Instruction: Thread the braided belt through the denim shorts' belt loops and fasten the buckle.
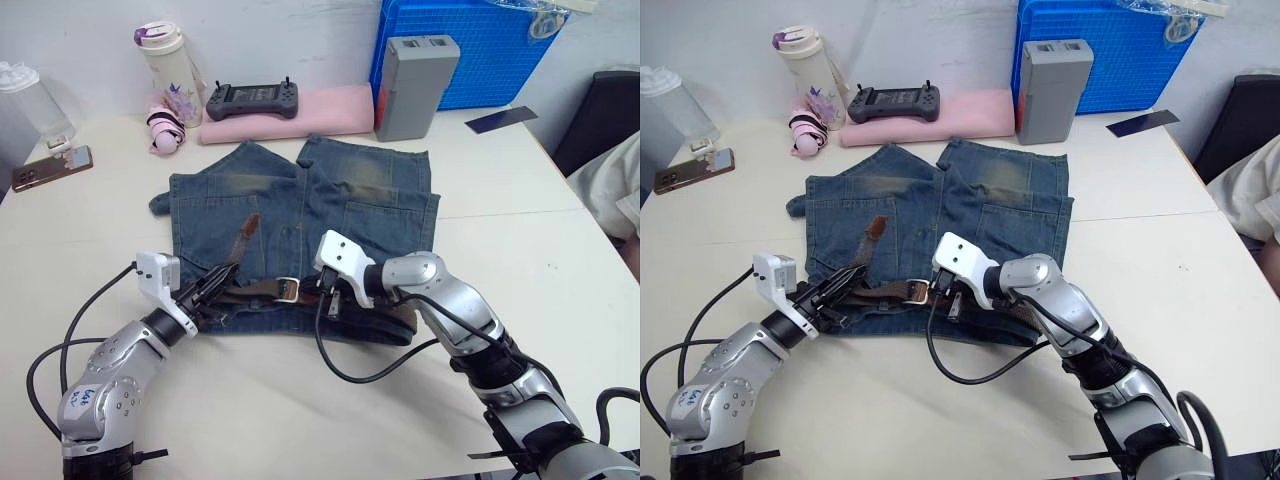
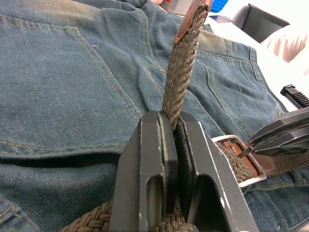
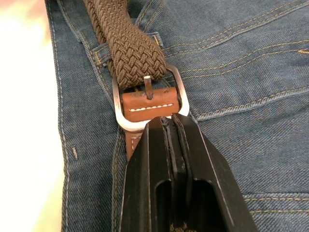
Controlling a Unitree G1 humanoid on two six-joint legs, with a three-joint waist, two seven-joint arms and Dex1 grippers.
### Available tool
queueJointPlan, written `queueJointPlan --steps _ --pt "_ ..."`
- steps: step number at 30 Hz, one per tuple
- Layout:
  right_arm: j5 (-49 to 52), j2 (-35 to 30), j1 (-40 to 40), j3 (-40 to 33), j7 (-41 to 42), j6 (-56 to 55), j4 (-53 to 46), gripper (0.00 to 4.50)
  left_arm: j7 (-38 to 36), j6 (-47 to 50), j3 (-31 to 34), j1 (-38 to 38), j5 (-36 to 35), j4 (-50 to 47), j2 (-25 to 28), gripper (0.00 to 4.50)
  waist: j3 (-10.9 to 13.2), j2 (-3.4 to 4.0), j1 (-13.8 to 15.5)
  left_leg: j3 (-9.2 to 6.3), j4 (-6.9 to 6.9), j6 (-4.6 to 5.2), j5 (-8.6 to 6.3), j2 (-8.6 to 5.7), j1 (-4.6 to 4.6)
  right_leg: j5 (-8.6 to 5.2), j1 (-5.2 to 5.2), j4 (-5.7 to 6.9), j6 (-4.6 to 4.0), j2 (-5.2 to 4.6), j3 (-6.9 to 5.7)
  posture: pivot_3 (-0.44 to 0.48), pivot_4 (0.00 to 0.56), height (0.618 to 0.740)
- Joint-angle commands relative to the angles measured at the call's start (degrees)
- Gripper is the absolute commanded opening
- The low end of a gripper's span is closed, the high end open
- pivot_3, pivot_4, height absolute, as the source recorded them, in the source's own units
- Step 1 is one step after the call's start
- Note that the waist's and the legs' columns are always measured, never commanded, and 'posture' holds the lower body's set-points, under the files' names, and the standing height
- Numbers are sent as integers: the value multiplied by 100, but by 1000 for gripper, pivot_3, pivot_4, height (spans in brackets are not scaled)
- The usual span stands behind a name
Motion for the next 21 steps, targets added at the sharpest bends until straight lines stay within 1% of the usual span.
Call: queueJointPlan --steps 1,11,17,21 --pt "80 122 -99 26 -74 -20 -218 25 7 -107 -64 56 22 -145 52 0 0 0 2 0 0 0 0 0 0 0 0 0 0 0 1 0 150 718" --pt "-176 266 -227 557 -196 -110 6 25 19 -183 -168 81 106 -146 63 0 0 0 2 0 0 0 0 -1 0 0 0 0 0 0 0 0 150 718" --pt "-241 377 -369 663 -231 -122 115 25 -12 -296 -135 109 215 -66 154 0 0 0 -1 -1 -1 0 0 0 0 0 0 0 0 0 0 0 150 718" --pt "-192 301 -403 612 -160 -92 -22 25 -102 -449 -83 123 364 59 355 0 0 1 -5 0 -3 0 0 0 1 0 0 -2 0 0 0 0 150 718"
